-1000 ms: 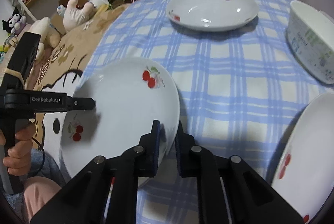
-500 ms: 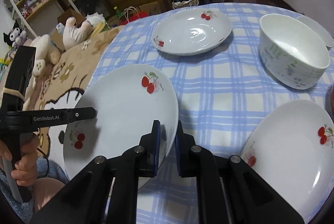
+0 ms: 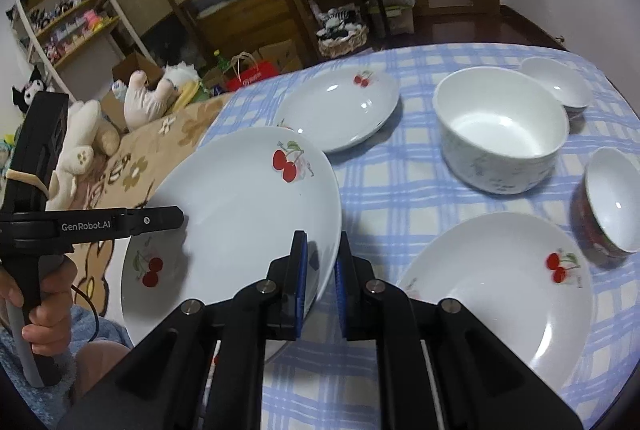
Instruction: Organize plates and bowls
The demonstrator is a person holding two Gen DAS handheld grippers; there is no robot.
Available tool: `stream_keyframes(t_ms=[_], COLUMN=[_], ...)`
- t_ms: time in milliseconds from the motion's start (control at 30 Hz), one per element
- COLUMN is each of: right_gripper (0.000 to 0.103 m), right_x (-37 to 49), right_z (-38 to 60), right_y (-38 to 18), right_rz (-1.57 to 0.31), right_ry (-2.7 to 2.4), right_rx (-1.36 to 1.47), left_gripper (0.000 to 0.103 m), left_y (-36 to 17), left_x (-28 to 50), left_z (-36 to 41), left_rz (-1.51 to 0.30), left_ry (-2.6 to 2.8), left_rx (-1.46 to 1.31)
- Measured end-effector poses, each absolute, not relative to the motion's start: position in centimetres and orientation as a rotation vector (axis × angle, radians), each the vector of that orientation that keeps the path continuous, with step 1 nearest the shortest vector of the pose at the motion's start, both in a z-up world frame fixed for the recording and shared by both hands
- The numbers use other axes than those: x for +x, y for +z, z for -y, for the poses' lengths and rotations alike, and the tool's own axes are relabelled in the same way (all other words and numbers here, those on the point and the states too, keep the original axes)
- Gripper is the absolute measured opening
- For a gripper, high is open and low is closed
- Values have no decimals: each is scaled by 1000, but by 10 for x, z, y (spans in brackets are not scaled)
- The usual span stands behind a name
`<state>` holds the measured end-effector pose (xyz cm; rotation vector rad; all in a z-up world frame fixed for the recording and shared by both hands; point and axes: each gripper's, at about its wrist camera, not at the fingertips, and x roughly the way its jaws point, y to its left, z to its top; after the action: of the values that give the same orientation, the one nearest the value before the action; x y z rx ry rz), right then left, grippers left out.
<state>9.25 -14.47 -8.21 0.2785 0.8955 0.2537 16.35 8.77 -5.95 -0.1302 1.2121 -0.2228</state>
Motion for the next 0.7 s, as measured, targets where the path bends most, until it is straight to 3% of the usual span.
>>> stream_keyframes(t_ms=[700], right_gripper=[14], right_x=[29], right_z=[254], right_y=[-43], right_rz=[-807], right_ry=[39], right_rx=[347], left_gripper=[28], left_y=[-21], left_x=[140], left_z=[52], left_rz=[-1145], left_ry=[-409], left_rx=[87])
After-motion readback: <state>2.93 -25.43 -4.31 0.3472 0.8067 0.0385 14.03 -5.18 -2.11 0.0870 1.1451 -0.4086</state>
